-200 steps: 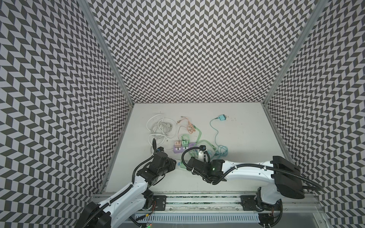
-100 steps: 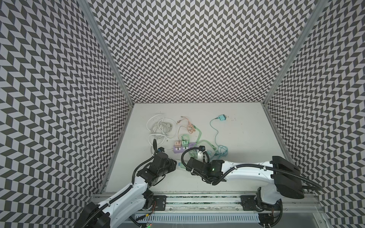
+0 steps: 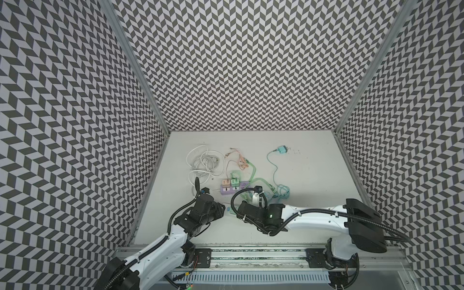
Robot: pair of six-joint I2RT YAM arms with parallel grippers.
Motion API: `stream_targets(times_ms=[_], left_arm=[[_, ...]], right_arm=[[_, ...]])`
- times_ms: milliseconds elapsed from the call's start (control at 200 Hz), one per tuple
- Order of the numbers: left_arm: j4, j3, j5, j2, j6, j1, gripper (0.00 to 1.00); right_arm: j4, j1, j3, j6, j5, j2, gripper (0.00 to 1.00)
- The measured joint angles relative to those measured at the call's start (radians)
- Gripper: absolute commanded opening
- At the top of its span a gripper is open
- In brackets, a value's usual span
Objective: Insert the plug
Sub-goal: 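Align the teal charger's prongs over a white strip socket with the right gripper, then press the teal charger down into the white strip socket with the right gripper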
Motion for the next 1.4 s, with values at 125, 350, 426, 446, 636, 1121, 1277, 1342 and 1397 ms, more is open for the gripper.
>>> stream_targets(times_ms=[125, 350, 426, 446, 636, 1121, 1277, 1342, 1397], left_arm=[[0.0, 0.0, 0.001, 0.0, 0.0, 0.0, 0.31], [0.002, -0.01, 0.015, -0.016, -0.005, 0.0, 0.3], [0.005, -0.017, 0.019, -0.026, -0.008, 0.0, 0.3], [0.006, -0.02, 0.02, -0.029, -0.008, 0.0, 0.29], [0.023, -0.041, 0.04, -0.056, -0.016, -0.002, 0.27], [0.034, -0.053, 0.062, -0.068, -0.018, -0.021, 0.27], [0.037, -0.053, 0.066, -0.061, -0.018, -0.033, 0.27], [0.04, -0.053, 0.069, -0.06, -0.018, -0.036, 0.27], [0.04, -0.053, 0.069, -0.058, -0.018, -0.039, 0.28]], right_arm=[[0.0, 0.0, 0.0, 0.003, 0.001, 0.001, 0.0], [-0.015, 0.003, 0.019, 0.008, 0.023, 0.019, 0.0], [-0.029, 0.005, 0.034, 0.009, 0.04, 0.035, 0.0], [-0.032, 0.005, 0.039, 0.009, 0.044, 0.039, 0.0], [-0.044, 0.003, 0.062, 0.005, 0.076, 0.082, 0.0], [-0.081, -0.024, 0.124, -0.113, 0.105, 0.15, 0.0], [-0.088, -0.041, 0.142, -0.18, 0.105, 0.164, 0.0], [-0.09, -0.047, 0.149, -0.205, 0.104, 0.171, 0.0], [-0.092, -0.052, 0.155, -0.226, 0.101, 0.175, 0.0]])
